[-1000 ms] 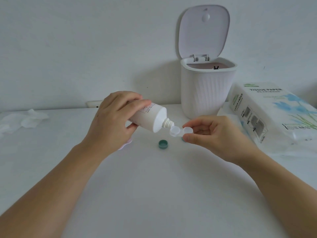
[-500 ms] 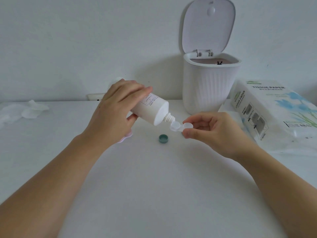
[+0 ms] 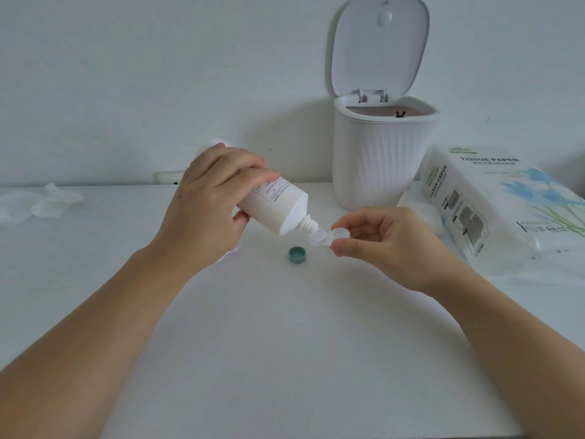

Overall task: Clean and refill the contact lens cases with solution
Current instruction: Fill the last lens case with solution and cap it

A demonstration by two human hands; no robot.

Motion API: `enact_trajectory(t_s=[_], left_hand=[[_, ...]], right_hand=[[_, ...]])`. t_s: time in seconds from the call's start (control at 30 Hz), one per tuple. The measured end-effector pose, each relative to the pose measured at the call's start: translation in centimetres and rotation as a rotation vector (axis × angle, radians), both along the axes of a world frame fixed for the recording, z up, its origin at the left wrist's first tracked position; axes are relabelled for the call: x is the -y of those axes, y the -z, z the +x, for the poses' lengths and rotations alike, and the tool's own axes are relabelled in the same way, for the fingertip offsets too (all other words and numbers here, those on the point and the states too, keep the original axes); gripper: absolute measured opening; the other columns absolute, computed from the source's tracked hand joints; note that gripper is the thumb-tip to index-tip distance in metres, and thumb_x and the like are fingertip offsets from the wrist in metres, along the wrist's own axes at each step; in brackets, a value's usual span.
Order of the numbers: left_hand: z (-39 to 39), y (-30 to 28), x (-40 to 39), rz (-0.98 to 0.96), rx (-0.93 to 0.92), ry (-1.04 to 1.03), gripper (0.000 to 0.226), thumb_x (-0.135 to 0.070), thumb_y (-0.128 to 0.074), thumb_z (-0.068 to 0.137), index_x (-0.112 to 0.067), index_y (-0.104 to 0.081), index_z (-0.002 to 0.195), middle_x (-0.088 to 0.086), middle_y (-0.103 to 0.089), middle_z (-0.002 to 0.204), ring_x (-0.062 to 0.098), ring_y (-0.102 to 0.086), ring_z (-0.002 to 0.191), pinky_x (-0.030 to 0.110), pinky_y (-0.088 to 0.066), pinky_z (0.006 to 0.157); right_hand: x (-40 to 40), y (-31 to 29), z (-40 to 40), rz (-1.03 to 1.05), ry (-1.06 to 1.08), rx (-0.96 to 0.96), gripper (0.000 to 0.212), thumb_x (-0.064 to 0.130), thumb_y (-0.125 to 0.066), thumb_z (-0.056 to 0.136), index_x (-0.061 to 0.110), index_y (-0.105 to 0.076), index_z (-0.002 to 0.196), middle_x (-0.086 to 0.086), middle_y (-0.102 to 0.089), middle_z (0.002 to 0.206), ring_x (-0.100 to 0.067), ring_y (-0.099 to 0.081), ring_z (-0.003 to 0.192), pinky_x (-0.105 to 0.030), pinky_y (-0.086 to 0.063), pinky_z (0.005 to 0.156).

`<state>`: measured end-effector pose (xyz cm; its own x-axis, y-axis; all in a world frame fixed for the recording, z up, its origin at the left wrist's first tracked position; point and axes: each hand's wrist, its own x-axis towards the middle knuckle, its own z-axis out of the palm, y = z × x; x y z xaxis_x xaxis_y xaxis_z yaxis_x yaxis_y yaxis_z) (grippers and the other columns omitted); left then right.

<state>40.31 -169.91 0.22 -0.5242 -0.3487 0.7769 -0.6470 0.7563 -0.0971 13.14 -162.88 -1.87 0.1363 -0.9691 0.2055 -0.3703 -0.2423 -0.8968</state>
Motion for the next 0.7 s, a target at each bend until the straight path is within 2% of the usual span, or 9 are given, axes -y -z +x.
enact_trajectory(t_s=[0.23, 0.53, 0.7], left_hand=[[-0.10, -0.09, -0.09, 0.000, 0.008, -0.022, 0.064, 0.002, -0.066, 0.055, -0.011, -0.067, 0.118, 0.009, -0.065, 0.118, 0.032, -0.054, 0.113, 0.038, -0.031, 0.115], [-0.15, -0.07, -0.08, 0.016, 0.002, -0.034, 0.066, 0.008, -0.070, 0.052, -0.009, -0.069, 0.116, 0.009, -0.067, 0.118, 0.031, -0.053, 0.114, 0.039, -0.032, 0.113], [-0.21, 0.02, -0.16, 0.012, 0.000, -0.031, 0.068, 0.009, -0.069, 0.052, -0.009, -0.068, 0.117, 0.008, -0.066, 0.119, 0.032, -0.052, 0.114, 0.044, -0.036, 0.110]], right_hand=[[-0.02, 0.07, -0.07, 0.003, -0.010, 0.002, 0.018, 0.029, -0.085, 0.077, 0.033, -0.076, 0.093, -0.001, -0.078, 0.085, -0.018, -0.076, 0.084, -0.037, -0.060, 0.087], [-0.01, -0.01, -0.05, -0.011, -0.037, 0.016, 0.016, 0.022, -0.084, 0.080, 0.030, -0.077, 0.090, 0.003, -0.078, 0.079, -0.011, -0.076, 0.079, -0.017, -0.057, 0.075], [-0.04, -0.06, -0.02, -0.008, -0.041, 0.016, 0.016, 0.022, -0.083, 0.081, 0.033, -0.076, 0.090, 0.005, -0.078, 0.079, -0.009, -0.076, 0.078, -0.015, -0.056, 0.075]])
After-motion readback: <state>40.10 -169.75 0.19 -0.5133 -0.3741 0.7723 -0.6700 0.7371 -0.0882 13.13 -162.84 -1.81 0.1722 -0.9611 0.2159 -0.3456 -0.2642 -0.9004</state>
